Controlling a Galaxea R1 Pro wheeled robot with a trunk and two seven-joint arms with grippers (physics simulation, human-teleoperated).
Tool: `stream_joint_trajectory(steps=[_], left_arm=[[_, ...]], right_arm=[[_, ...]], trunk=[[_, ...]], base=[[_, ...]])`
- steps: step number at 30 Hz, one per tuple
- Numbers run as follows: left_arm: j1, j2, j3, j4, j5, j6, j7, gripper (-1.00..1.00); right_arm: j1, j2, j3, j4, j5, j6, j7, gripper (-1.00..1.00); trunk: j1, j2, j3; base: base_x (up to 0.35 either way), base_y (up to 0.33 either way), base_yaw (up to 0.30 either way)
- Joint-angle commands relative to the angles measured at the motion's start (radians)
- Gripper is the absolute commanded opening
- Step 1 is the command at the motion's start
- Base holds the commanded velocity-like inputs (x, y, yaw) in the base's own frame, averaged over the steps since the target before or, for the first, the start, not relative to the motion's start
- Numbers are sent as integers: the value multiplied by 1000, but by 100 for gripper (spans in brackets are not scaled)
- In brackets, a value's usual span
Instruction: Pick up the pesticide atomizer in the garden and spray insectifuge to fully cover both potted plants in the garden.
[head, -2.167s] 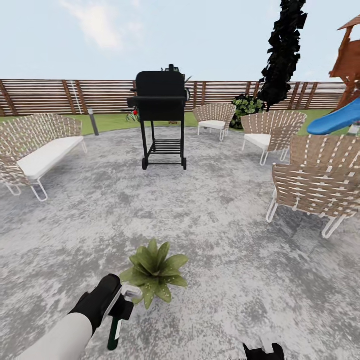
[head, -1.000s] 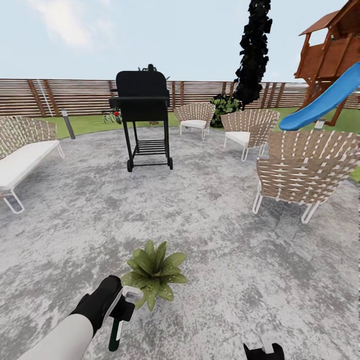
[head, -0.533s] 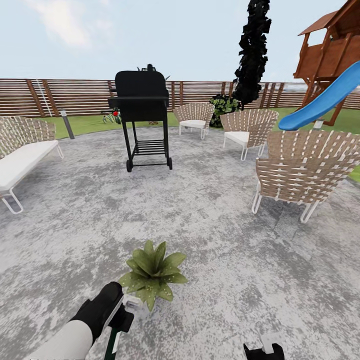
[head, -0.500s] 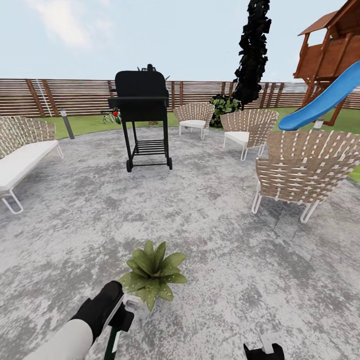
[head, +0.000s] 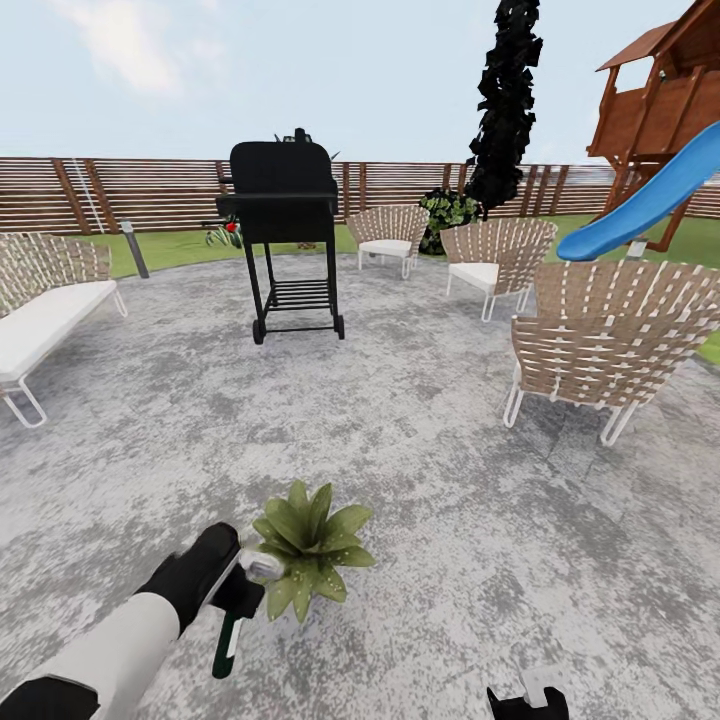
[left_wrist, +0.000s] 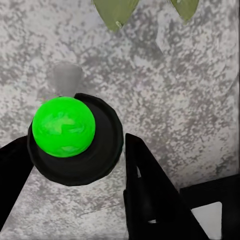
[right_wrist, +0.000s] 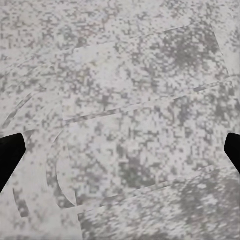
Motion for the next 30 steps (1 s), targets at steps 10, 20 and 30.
stream_joint_trajectory(steps=[10, 20, 30], left_arm=[[4, 40, -141, -3, -10, 1, -76, -100], [4, 33, -160, -3, -13, 1, -74, -100], [16, 32, -155, -1, -25, -1, -74, -100]], right_arm=[[-1, -1, -9, 0, 7, -3, 5, 100], [-1, -2, -9, -1, 4, -3, 5, 100], [-1, -2, -9, -1, 4, -3, 5, 100]], trunk=[[0, 0, -1], [0, 0, -1], [0, 0, -1]], base=[[-1, 0, 0], [-168, 174, -163], [80, 176, -238]])
